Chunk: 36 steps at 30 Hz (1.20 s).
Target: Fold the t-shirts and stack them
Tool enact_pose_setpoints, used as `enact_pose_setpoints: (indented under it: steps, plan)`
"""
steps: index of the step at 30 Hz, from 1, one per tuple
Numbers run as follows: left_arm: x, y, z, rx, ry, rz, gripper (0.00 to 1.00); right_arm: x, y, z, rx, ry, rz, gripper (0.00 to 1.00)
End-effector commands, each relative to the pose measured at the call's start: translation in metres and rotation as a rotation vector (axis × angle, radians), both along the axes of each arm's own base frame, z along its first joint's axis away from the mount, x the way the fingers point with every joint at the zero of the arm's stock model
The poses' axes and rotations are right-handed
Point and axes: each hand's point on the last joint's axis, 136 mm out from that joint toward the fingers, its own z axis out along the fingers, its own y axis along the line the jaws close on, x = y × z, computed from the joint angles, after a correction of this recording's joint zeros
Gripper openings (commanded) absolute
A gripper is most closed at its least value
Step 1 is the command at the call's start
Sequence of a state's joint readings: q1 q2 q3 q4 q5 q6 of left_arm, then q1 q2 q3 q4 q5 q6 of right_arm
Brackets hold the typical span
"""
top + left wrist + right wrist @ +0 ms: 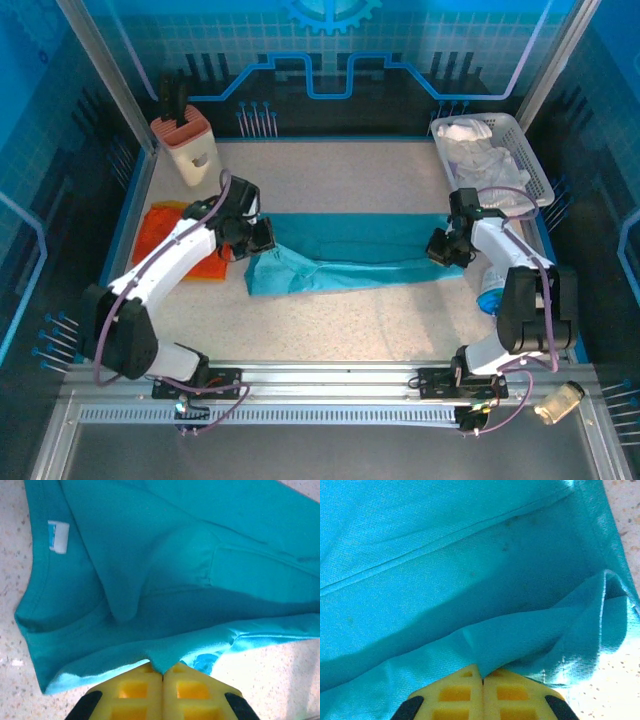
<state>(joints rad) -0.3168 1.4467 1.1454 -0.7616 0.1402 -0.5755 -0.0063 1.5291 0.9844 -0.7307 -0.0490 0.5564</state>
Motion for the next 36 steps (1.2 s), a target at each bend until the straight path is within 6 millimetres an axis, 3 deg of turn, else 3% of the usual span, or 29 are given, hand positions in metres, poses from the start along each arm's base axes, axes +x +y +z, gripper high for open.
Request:
enact_pose_setpoints:
  steps: [1,11,14,17,19,26,36]
  plan:
    - [0.013,0.008,-0.002,0.062,0.003,-0.04,0.0,0.014,-0.001,0.003,0.034,-0.018,-0.012,0.0]
    - [0.053,0.002,-0.011,0.065,0.011,-0.077,0.0,0.032,-0.008,-0.011,0.08,0.016,-0.06,0.01]
    - [0.068,0.0,-0.013,0.07,0.014,-0.08,0.0,0.039,-0.01,-0.012,0.089,0.009,-0.078,0.17]
    - [0.083,0.0,-0.017,0.073,0.025,-0.075,0.0,0.052,-0.011,-0.005,0.095,-0.023,-0.091,0.42]
    - [0.091,-0.001,-0.018,0.061,0.035,-0.071,0.0,0.059,-0.012,0.002,0.11,-0.038,-0.096,0.66]
    - [0.093,0.0,-0.026,0.061,0.058,-0.072,0.0,0.059,-0.004,0.027,0.145,-0.132,-0.071,0.89]
    - [0.09,0.006,-0.038,0.055,0.071,-0.049,0.0,0.036,-0.01,0.054,0.01,-0.228,-0.025,0.96]
